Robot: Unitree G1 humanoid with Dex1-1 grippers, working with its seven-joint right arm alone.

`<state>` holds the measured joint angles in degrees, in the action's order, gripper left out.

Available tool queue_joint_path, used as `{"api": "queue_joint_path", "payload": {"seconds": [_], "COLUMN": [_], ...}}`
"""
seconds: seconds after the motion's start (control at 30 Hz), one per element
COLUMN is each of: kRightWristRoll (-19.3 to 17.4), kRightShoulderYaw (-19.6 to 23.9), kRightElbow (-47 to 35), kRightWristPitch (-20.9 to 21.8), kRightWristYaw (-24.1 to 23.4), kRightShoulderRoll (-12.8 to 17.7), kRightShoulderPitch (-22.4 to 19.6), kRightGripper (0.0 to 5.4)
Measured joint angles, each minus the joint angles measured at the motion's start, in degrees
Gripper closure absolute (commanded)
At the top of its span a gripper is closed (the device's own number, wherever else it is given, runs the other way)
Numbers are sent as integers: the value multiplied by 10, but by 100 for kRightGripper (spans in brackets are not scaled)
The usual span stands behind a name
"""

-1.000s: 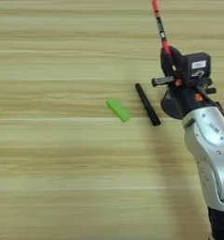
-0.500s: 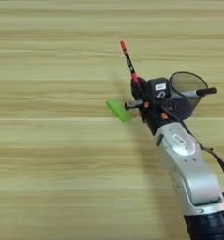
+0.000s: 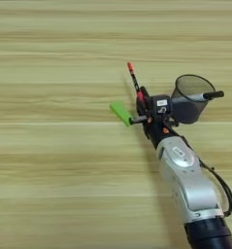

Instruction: Move the objects on the table

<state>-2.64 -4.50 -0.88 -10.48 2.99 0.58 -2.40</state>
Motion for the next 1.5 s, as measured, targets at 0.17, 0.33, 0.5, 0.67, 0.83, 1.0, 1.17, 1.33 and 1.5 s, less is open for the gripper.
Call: {"api": "queue_joint_path", "payload": {"seconds": [0.17,0.33,0.5,0.67,0.83,1.0,1.17,1.33,1.5], "kRightWristRoll": [0,0,-6,-10,-12,-12,-12,-11,-7], "kRightShoulderYaw": [10,15,15,14,16,20,23,25,25], "kRightElbow": [31,51,54,58,64,70,72,74,74], "kRightWristPitch": [7,10,9,-2,-14,-15,-15,-16,-15], "kRightWristYaw": [1,6,15,25,29,30,33,33,30], "kRightShoulderRoll": [-2,-4,-8,-8,-8,-7,-6,-6,-4], "kRightShoulderPitch": [-1,-5,-5,-4,-4,-4,-6,-7,-7], "kRightGripper": [485,485,485,485,485,485,484,426,378]}}
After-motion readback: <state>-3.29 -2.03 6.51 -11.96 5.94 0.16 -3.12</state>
